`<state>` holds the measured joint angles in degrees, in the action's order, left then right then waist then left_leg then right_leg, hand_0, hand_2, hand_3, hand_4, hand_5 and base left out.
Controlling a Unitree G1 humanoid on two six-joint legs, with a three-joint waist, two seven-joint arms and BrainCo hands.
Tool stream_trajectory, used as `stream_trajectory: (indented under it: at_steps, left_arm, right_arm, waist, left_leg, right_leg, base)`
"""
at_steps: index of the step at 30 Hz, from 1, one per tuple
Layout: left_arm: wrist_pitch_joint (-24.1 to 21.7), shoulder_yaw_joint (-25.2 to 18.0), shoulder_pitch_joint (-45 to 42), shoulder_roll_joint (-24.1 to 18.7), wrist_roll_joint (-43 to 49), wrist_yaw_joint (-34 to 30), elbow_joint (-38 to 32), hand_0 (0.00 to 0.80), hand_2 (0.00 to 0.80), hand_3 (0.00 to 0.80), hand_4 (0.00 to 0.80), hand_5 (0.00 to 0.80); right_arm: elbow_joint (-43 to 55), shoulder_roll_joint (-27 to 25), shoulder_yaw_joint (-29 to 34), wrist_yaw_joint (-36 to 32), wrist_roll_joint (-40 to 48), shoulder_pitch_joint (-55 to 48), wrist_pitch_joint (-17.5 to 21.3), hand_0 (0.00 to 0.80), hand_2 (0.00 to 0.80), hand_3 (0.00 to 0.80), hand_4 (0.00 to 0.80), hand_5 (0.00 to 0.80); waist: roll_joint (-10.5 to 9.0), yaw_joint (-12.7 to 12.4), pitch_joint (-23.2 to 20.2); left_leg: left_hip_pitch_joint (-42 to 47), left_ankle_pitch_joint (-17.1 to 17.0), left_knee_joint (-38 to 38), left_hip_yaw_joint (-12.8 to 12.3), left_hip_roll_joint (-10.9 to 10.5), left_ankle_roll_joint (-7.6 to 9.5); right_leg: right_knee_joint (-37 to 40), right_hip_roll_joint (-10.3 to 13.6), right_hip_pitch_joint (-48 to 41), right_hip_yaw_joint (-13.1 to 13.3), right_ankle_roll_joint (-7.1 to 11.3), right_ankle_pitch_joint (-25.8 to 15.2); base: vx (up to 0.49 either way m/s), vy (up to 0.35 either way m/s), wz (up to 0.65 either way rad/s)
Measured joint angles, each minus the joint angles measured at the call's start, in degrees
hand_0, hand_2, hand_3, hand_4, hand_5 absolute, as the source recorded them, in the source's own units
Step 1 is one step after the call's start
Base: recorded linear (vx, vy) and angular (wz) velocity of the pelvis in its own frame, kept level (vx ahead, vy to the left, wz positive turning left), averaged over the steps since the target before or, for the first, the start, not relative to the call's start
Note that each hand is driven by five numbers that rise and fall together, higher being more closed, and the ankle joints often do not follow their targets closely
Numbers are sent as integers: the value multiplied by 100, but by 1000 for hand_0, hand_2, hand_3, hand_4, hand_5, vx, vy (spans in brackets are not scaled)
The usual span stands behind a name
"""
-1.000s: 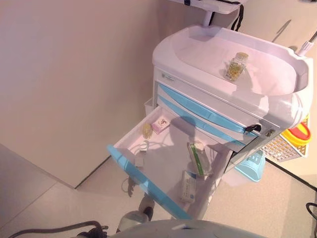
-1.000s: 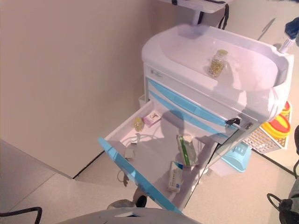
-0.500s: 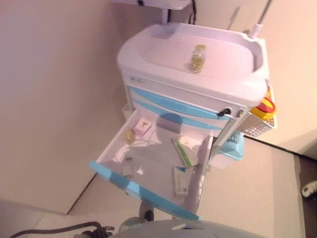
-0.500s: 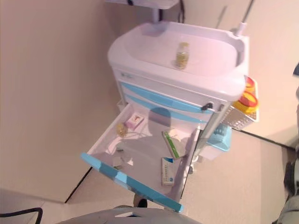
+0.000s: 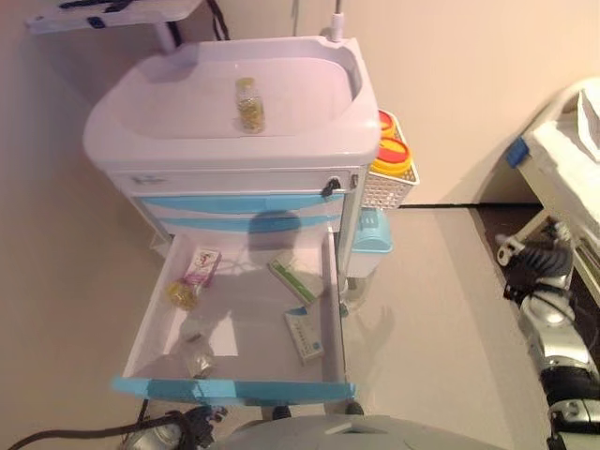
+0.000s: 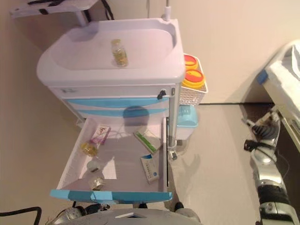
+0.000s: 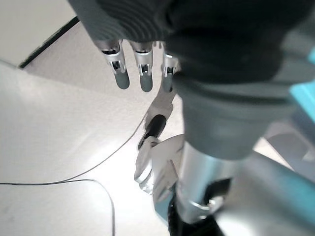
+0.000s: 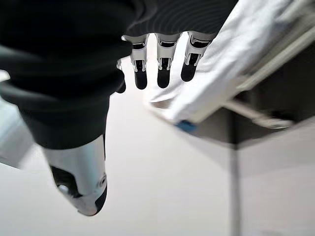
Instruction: Open the drawer and pick up the medicine
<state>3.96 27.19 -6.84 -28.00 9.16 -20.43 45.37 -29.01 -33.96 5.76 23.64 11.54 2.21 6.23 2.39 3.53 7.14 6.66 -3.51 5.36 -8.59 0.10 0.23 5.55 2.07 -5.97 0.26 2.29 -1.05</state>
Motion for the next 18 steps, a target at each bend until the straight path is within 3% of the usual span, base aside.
stream_trajectory:
  at_steps: [4, 9, 13, 18]
  left_arm:
    - [229, -9, 28, -392, -32, -268, -915, 0, 0, 0, 0, 0]
    - [395, -24, 415, -925, -717, -546, -2123, 0, 0, 0, 0, 0]
    - [481, -24, 1498, -1381, -1437, -509, -2446, 0, 0, 0, 0, 0]
    - [502, -72, 3160, -1954, -2204, -221, -2415, 0, 0, 0, 0, 0]
  right_arm:
    - [-584, 408, -331, -116, -170, -308, 29, 0, 0, 0, 0, 0]
    - [-1205, 504, -839, -329, -488, -392, 198, 0, 0, 0, 0, 0]
    - [-1686, 473, -1243, -427, -474, 142, 459, 0, 0, 0, 0, 0]
    - [-1751, 494, -1743, -530, -473, 770, 725, 0, 0, 0, 0, 0]
  waist:
    - [-25, -16, 112]
    - [95, -75, 273]
    - [151, -82, 901]
    - [101, -31, 1839]
  left_leg:
    - [-30, 8, -20, -129, 7, 6]
    - [-344, -9, -27, -350, -7, 45]
    - [-1016, -125, -231, -552, -24, 109]
    - [-1969, 36, -986, -698, -24, 179]
  right_leg:
    - [0, -2, 75, 80, 3, -18]
    - [-81, 52, 545, 97, 53, -142]
    - [-523, 92, 1439, 227, 76, -232]
    - [-1492, 127, 2588, 319, 97, -128]
  base:
    - [-6, -15, -12]
    - [-185, 30, -25]
    - [-211, 40, -30]
    - [-91, 48, -21]
